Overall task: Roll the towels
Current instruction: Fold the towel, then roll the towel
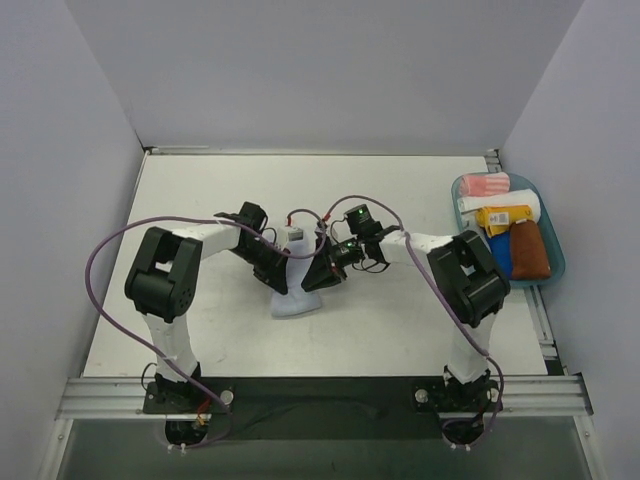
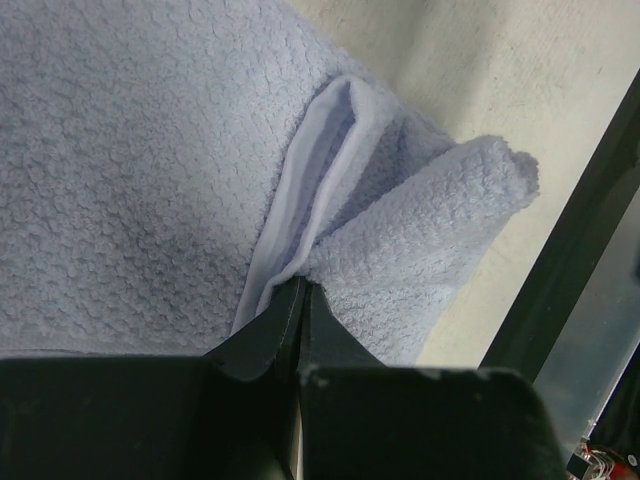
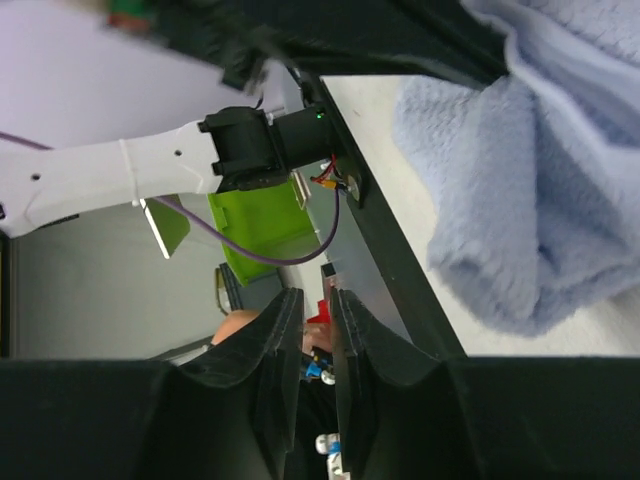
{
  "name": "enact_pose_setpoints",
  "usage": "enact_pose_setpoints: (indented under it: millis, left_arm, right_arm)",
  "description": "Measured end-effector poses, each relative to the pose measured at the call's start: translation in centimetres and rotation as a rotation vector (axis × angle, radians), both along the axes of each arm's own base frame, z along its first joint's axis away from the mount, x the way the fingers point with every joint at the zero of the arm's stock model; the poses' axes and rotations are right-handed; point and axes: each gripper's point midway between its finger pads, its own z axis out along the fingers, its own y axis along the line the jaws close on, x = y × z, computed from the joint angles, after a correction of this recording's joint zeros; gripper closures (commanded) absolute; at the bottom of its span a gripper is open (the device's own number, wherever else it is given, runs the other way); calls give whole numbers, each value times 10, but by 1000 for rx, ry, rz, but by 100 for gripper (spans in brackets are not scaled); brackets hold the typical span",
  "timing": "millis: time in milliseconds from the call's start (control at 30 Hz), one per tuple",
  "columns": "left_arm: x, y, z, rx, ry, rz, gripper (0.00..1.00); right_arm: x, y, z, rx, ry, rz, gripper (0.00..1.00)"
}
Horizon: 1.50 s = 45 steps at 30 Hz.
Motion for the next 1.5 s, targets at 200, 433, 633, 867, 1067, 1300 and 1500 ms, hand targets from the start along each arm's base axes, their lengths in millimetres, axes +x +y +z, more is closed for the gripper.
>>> enact_pose_setpoints:
  millis: [200,433,633,867,1067,1300,1500]
  left_arm:
    - [2,2,1,-14,15,19,100]
    - [4,9,0,-31,11,30,84]
    - [4,17,5,-72,1,36,56]
    - [12,30,50,-96,-182,20,48]
    - [12,35,112,-86,-467,-13,45]
    - [-46,4,111,58,-711,-249,35]
    - [-76,-21,75,236,-798,-466,34]
  right_arm:
    - [-2,17,-50,-55,132,3,90]
    - [8,16,-76,-88,116,-32,92]
    - [11,12,-86,-156,61,-31,87]
    - [10,0,-58,-213,-55,-28,63]
    - [23,-7,5,-156,-262,-10,68]
    - [42,-8,17,-133,-373,37,76]
    - [34,8,-42,-190,-294,136,76]
